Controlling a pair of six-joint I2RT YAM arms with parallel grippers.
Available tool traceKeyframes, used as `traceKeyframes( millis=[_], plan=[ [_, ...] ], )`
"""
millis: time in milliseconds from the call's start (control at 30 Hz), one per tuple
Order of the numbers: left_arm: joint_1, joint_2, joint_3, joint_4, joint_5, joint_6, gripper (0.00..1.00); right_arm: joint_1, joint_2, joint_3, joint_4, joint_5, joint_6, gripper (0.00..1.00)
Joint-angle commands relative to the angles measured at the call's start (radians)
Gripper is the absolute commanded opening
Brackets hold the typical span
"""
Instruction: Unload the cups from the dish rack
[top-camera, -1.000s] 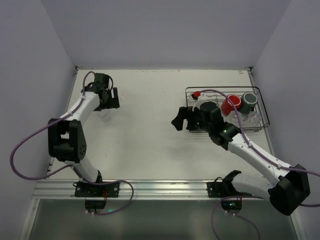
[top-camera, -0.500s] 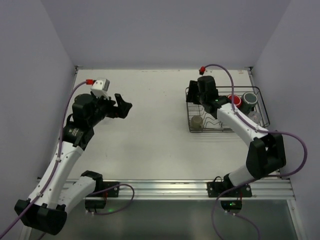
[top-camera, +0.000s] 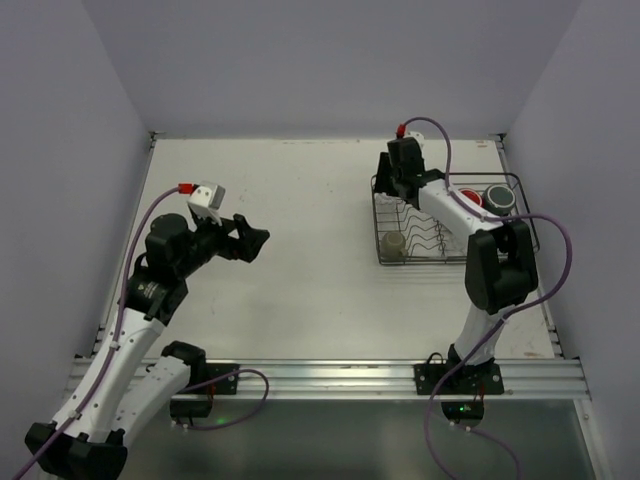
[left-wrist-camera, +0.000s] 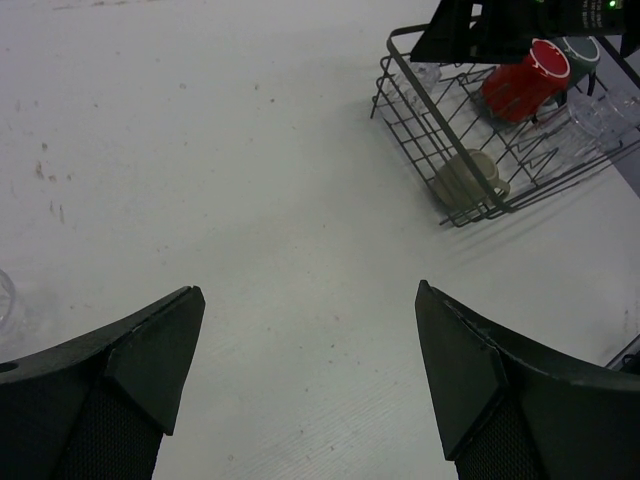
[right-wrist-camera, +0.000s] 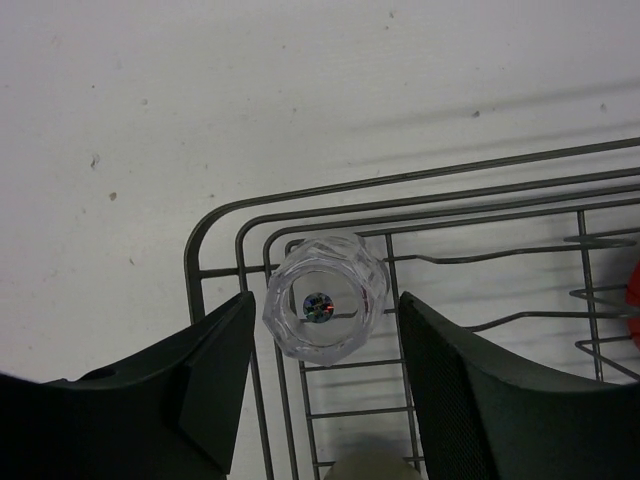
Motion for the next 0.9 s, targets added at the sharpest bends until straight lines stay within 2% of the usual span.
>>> traceKeyframes(
  millis=[0,400,533,567,600,700,867],
  plan=[
    [-0.011,0.000,0.003,0.013,0.023,0.017,0.94,0.001,0.029,0.060,-0.006,-0.005,-0.006,0.63],
    [-0.010,0.023,0.008,0.015,0.020,0.017,0.94,-0.004,0.091,0.068,-0.006,0.024,-0.022,0.62],
    [-0.010,0.031,0.008,0.015,0.011,0.015,0.94,-0.004,0.097,0.082,-0.006,0.013,-0.025,0.42],
    [-0.010,0.032,0.008,0.016,0.009,0.015,0.94,-0.005,0.091,0.082,-0.006,0.013,-0.025,0.32],
    [-0.010,0.034,0.008,0.018,0.008,0.012,0.94,-0.005,0.082,0.076,-0.006,0.021,-0.022,0.26],
    [-0.010,0.040,0.011,0.033,0.012,-0.002,0.94,-0.004,-0.010,0.033,0.031,0.028,-0.025,0.23],
    [-0.010,0.074,0.054,0.087,0.126,-0.064,0.92,-0.004,-0.245,-0.062,0.064,0.024,-0.035,0.21]
  ],
)
